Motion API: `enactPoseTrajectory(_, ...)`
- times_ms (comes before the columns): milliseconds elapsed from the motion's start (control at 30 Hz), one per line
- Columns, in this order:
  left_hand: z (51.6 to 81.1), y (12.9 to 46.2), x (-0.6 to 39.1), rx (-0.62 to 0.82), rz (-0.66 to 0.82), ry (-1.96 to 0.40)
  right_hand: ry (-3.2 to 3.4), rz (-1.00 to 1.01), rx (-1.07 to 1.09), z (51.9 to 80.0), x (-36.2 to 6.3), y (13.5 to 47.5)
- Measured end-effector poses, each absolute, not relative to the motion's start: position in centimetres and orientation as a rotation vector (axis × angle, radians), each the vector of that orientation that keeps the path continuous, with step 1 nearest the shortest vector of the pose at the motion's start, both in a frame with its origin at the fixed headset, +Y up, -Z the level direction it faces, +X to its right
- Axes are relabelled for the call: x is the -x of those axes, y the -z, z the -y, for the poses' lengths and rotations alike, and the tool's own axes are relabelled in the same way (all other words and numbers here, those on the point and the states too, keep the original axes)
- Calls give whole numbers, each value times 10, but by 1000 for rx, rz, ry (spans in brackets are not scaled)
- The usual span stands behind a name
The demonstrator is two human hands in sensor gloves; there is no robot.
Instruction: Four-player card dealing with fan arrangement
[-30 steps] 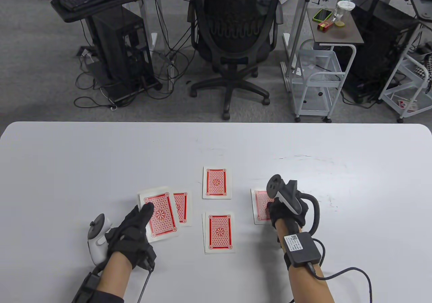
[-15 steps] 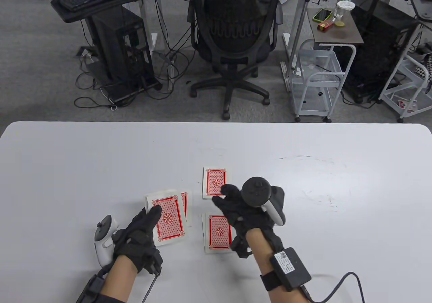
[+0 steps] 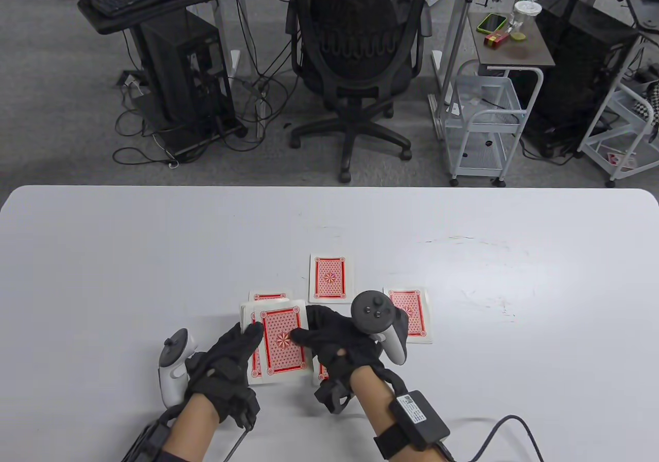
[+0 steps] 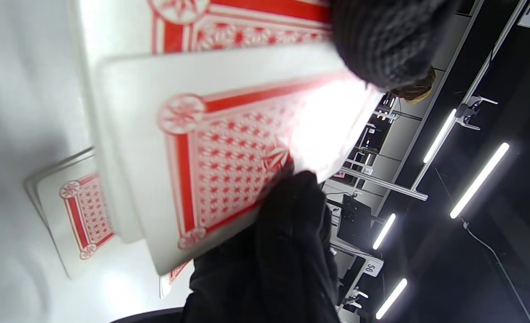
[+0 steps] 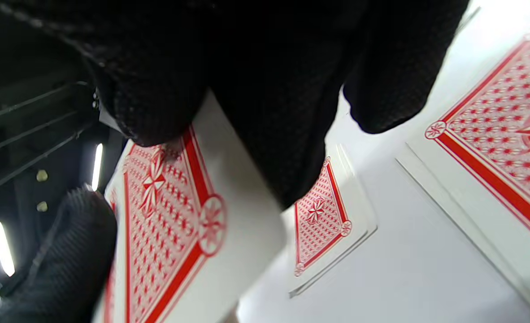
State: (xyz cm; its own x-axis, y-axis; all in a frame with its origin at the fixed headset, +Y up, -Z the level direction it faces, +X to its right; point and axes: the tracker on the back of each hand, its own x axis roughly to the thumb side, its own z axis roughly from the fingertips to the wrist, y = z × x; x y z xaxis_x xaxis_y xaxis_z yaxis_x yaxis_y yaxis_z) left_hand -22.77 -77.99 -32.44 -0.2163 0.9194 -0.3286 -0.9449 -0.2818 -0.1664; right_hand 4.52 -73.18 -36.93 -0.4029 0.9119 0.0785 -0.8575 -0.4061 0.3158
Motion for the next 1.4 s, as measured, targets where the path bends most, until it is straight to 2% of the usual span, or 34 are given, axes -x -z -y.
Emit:
enactPoseTrajectory(233, 785, 326, 259, 366, -218, -1789, -2224, -266, -195, 732, -78, 372)
enactPoseTrajectory(633, 785, 328, 259, 363, -214, -1766, -3134, -318, -65, 761, -49, 375)
enactPoseTrajectory(833, 783, 328, 258, 358, -200, -1782, -2889, -236, -126, 738, -54, 369)
enactPoseTrajectory(967, 780, 327, 248, 376, -158, -1782, -2399, -188, -330, 725, -47, 363)
enactPoseTrajectory(1133, 777, 324, 230, 429, -96, -1757, -2118, -316, -435, 732, -23, 357)
enactPoseTrajectory(1233, 777, 321, 227, 420, -117, -1744, -2138, -243, -337, 734, -19, 356)
enactPoseTrajectory(1400, 781, 326, 234, 463, -87, -1777, -2073, -238, -268, 736, -25, 362)
